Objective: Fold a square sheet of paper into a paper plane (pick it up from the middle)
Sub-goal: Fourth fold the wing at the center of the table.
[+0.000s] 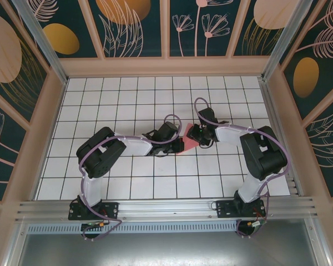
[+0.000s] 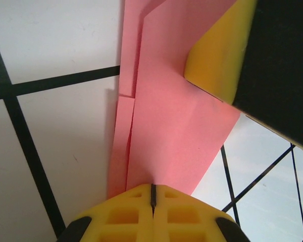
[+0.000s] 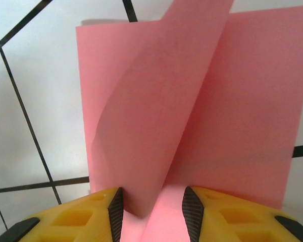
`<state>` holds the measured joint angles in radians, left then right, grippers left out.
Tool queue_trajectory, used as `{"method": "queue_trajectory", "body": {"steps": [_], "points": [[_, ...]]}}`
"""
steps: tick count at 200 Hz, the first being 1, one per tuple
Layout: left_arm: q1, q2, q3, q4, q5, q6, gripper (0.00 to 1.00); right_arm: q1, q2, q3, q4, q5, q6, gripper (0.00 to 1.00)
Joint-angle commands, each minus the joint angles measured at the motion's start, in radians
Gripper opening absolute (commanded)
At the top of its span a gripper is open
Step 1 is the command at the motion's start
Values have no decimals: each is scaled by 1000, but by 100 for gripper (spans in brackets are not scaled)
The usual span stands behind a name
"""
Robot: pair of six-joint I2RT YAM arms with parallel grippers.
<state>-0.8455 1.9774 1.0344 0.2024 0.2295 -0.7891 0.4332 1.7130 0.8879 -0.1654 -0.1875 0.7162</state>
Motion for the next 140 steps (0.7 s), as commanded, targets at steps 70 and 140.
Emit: {"method": "queue_trajectory", "body": {"steps": [70,140], "points": [[-5,57,-17,-97,30,20,0,-32,-196,-123,93,-209,-110,23],[-6,49,-20,-98,28,20,0,-33,-96,-117,191,-311,-135,10]]}}
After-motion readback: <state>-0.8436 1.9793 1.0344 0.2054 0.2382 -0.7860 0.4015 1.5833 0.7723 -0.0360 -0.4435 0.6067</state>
